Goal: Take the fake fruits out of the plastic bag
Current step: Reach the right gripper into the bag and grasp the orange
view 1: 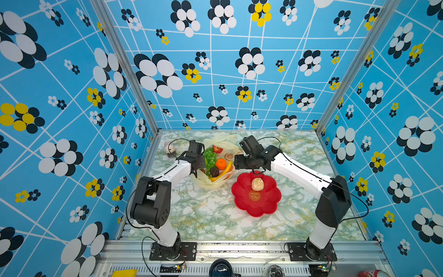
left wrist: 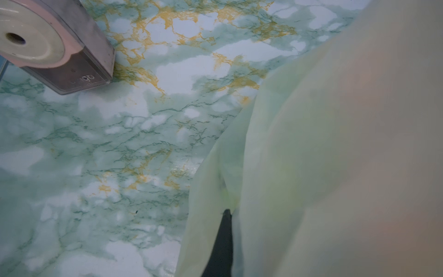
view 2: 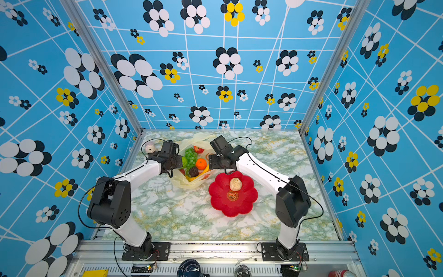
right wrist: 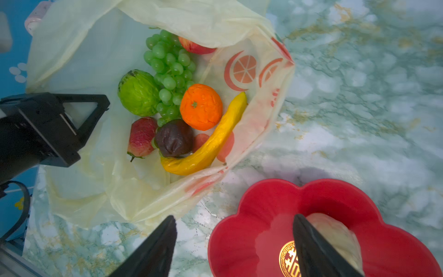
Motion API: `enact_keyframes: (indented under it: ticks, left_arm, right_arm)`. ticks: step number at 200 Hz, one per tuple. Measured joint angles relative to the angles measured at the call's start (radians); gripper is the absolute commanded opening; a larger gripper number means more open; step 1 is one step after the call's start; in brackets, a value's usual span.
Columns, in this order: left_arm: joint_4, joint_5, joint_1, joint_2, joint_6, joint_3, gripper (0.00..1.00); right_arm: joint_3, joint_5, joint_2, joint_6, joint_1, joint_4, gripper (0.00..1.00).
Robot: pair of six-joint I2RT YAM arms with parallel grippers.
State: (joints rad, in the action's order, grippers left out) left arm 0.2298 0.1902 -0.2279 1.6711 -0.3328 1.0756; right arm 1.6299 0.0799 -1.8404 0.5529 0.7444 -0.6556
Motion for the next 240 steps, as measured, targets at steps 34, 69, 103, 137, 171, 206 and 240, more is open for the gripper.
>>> enact_keyframes:
  ticks: [34, 69, 103, 137, 171, 206, 240]
  left_arm:
    - [-0.007, -0.006, 0.013, -0.021, -0.015, -0.007, 0.00]
    - [-0.010, -0.014, 0.040, -0.024, -0.027, -0.007, 0.00]
    - [-0.013, -0.036, 0.070, -0.024, -0.041, -0.007, 0.00]
    - [-0.014, -0.057, 0.076, -0.024, -0.042, -0.007, 0.00]
    - [-0.014, -0.071, 0.076, -0.024, -0.042, -0.007, 0.00]
    - [-0.017, -0.072, 0.076, -0.016, -0.042, -0.007, 0.00]
    - [-0.018, -0.076, 0.076, 0.003, -0.042, -0.007, 0.00]
  right_arm:
    - [0.151, -0.049, -0.173, -0.039, 0.014, 0.033, 0.71]
    - [0.316, -0.103, -0.328, -0.076, 0.016, 0.070, 0.67]
    - [0.470, -0.130, -0.459, -0.098, 0.026, 0.088, 0.66]
    - [0.577, -0.106, -0.538, -0.129, 0.031, 0.047, 0.66]
    - [0.640, -0.070, -0.582, -0.151, 0.028, -0.014, 0.69]
    - [0.678, -0.047, -0.626, -0.160, 0.023, -0.077, 0.74]
    - [0.727, -0.029, -0.678, -0.175, 0.019, -0.124, 0.77]
